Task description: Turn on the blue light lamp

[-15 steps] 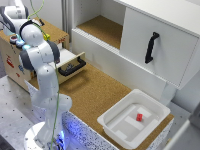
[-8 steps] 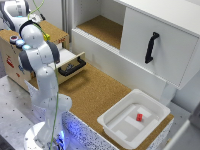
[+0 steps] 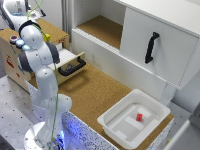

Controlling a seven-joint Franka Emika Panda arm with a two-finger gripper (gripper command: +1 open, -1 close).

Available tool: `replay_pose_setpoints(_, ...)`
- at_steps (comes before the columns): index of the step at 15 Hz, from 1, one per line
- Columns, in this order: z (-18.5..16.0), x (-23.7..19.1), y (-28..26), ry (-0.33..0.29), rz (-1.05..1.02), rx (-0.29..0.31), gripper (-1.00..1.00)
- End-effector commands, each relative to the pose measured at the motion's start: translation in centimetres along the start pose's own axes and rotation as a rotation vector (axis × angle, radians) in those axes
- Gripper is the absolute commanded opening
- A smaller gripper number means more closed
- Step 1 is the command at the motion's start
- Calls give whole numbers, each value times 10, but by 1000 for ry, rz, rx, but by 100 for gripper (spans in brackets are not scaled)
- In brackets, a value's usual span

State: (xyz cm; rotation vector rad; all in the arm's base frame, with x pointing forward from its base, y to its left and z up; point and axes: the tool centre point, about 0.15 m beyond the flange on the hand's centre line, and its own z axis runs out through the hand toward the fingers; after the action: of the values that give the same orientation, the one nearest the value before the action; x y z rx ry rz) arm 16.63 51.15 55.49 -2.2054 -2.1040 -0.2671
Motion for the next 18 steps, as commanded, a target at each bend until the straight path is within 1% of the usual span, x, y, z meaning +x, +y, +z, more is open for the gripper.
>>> replay_pose_setpoints(1, -5, -5, 2, 3, -49, 60, 100)
replay_pose_setpoints(6, -8, -15, 14, 26, -51, 75, 100)
replay_pose_setpoints(10, -11, -31, 36, 42, 25, 64, 100)
replay_pose_setpoints(12, -16, -48, 58, 65, 114, 39, 100)
replay_pose_setpoints(13, -18, -58, 66, 68, 151, 25, 100)
replay_pose_setpoints(15, -22, -80, 84, 83, 243, 12, 100)
replay_pose_setpoints(18, -21, -117, 102, 83, 354, -14, 100)
